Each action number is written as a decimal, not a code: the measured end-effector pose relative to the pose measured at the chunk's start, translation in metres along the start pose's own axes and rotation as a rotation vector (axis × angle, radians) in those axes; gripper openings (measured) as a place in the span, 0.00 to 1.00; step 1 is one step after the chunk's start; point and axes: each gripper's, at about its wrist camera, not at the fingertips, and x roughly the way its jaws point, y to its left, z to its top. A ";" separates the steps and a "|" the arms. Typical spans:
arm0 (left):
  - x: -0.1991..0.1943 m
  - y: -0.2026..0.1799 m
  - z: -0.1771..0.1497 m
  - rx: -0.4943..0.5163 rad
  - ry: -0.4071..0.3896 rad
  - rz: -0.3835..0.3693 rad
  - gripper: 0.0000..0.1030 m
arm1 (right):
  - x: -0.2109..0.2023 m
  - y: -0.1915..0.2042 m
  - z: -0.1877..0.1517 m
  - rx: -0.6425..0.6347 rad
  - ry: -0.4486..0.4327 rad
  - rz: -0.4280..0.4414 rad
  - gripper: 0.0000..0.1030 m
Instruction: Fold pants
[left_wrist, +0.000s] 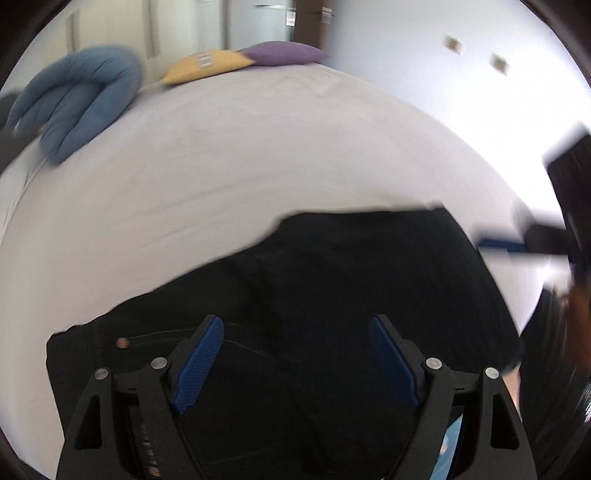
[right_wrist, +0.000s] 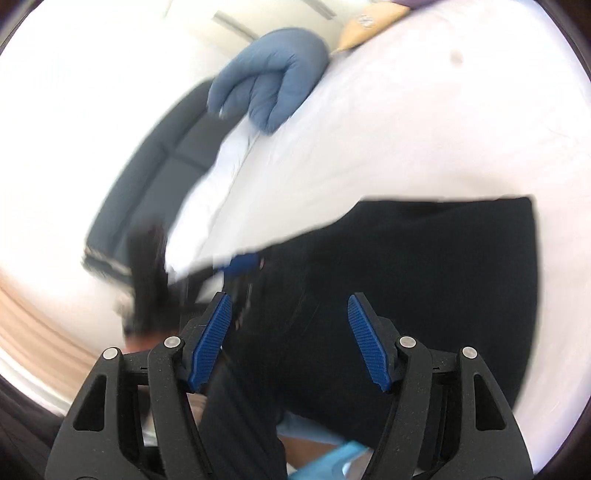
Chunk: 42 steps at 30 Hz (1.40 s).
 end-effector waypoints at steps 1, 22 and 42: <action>0.011 -0.015 -0.008 0.043 0.040 0.004 0.81 | -0.007 -0.017 0.017 0.030 0.000 0.006 0.59; 0.024 -0.017 -0.072 -0.041 0.107 -0.027 0.77 | 0.012 -0.075 -0.080 0.107 0.244 0.070 0.47; -0.105 0.182 -0.206 -1.121 -0.402 -0.133 0.89 | 0.029 -0.021 -0.031 0.143 0.148 0.076 0.52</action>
